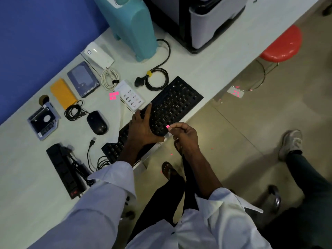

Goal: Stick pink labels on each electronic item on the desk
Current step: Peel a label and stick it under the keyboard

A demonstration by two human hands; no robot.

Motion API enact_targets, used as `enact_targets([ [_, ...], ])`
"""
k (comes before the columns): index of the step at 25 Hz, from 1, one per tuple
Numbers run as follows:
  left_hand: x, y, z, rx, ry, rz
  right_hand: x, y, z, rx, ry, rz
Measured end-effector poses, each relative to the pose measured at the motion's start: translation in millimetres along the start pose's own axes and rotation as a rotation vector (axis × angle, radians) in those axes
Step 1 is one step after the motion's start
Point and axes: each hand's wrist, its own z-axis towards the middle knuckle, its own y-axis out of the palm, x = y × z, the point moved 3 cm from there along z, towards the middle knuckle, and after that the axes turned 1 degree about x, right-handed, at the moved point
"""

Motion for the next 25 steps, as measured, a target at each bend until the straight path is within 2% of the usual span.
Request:
enact_targets([
  [6, -15, -45, 13, -0.371, -0.125, -0.438, 12, 11, -6, -0.037, 0.021, 0.172],
  [12, -42, -81, 26, -0.510, -0.215, -0.683, 16, 68, 14, -0.106, 0.188, 0.466],
  [15, -47, -91, 26, -0.404, -0.323, -0.803, 14, 99, 28, -0.091, 0.260, 0.662],
  [18, -63, -92, 34, -0.277, -0.332, -0.776, 9, 124, 38, -0.075, 0.301, 0.778],
  [25, -67, -96, 40, -0.303, -0.350, -0.808, -3, 148, 44, -0.039, 0.355, 0.877],
])
